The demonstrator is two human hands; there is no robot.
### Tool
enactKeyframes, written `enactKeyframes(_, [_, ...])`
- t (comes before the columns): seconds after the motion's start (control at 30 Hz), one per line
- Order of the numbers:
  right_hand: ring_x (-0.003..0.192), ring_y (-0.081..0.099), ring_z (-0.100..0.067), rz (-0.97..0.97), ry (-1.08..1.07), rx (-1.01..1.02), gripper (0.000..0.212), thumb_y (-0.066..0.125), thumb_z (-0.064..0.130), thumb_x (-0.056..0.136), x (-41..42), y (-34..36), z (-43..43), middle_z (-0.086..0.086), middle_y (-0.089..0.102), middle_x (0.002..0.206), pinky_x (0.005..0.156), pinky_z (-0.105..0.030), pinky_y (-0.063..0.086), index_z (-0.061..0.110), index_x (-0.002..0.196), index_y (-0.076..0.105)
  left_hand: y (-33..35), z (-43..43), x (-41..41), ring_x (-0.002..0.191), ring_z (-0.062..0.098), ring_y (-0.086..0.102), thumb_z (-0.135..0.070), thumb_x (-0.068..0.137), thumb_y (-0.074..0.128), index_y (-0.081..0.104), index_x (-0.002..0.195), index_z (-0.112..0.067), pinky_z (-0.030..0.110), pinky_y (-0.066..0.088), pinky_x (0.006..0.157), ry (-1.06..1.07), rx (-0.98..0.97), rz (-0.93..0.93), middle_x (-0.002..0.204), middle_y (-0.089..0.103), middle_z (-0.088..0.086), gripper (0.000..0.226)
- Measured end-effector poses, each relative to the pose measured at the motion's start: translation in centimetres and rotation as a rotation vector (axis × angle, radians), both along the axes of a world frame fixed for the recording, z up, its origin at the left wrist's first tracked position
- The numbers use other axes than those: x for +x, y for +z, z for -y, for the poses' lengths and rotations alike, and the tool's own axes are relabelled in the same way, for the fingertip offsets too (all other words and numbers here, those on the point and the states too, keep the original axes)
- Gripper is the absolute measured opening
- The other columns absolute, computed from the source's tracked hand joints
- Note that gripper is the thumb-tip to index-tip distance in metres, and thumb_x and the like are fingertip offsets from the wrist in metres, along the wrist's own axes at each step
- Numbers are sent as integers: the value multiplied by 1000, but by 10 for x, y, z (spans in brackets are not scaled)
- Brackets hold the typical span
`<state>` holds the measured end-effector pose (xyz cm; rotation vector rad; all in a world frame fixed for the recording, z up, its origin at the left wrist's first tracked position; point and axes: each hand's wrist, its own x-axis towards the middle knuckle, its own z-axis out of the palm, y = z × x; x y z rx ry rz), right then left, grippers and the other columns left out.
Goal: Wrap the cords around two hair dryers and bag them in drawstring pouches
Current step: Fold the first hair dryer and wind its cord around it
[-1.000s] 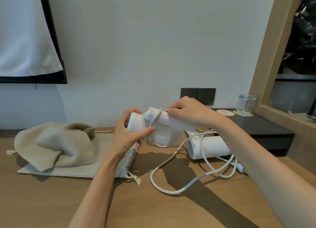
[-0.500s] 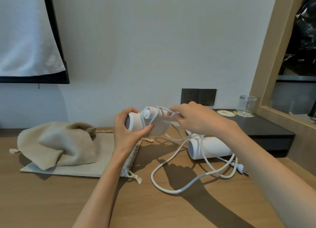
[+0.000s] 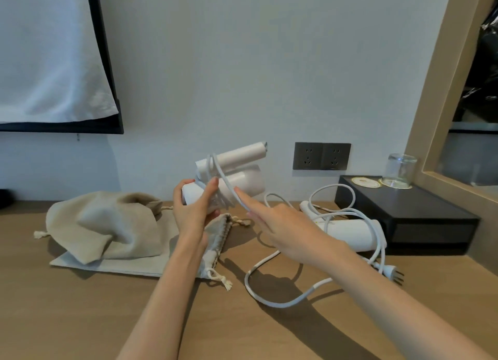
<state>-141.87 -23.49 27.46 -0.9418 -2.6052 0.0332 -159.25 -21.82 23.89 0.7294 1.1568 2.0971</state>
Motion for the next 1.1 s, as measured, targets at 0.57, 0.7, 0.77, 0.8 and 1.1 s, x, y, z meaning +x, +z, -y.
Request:
enactKeyframes(0.57, [48, 55, -19, 2, -59, 548, 92, 80, 1, 69, 3, -33, -42, -5, 64, 77, 36, -31, 48, 23, 146, 35, 1, -2, 8, 85, 20, 64, -27, 52, 83, 52, 124, -15, 18, 49, 45, -317, -28, 264, 113, 61, 14, 80])
enactKeyframes(0.7, [77, 60, -21, -14, 59, 391, 81, 61, 4, 89, 17, -38, -49, -5, 61, 103, 59, -38, 55, 37, 148, 16, -3, -1, 5, 84, 19, 65, -26, 56, 82, 58, 116, -9, 16, 49, 42, -454, 6, 471, 112, 65, 12, 67])
enactKeyframes(0.77, [80, 57, -13, -138, 95, 66, 61, 45, 18, 100, 26, -36, -49, 2, 61, 100, 70, -32, 52, 49, 143, 16, -3, -1, 3, 78, 17, 64, -26, 61, 78, 62, 103, -11, 14, 48, 40, -490, 14, 544, 104, 66, 11, 47])
enactKeyframes(0.8, [72, 54, -9, -201, 117, -88, 53, 41, 25, 102, 29, -35, -50, 5, 62, 88, 67, -29, 49, 54, 141, 21, -3, -1, 3, 77, 16, 64, -27, 62, 77, 62, 100, -12, 14, 48, 40, -498, 23, 575, 102, 66, 10, 43])
enactKeyframes(1.1, [56, 48, -8, -294, 30, -562, 16, 54, 51, 85, 50, -5, -64, 8, 54, 54, 67, -22, 45, 49, 86, 70, -1, 0, 1, 85, 24, 58, -21, 28, 97, 64, 102, -8, 19, 49, 38, -713, 135, 579, 104, 63, 13, 82])
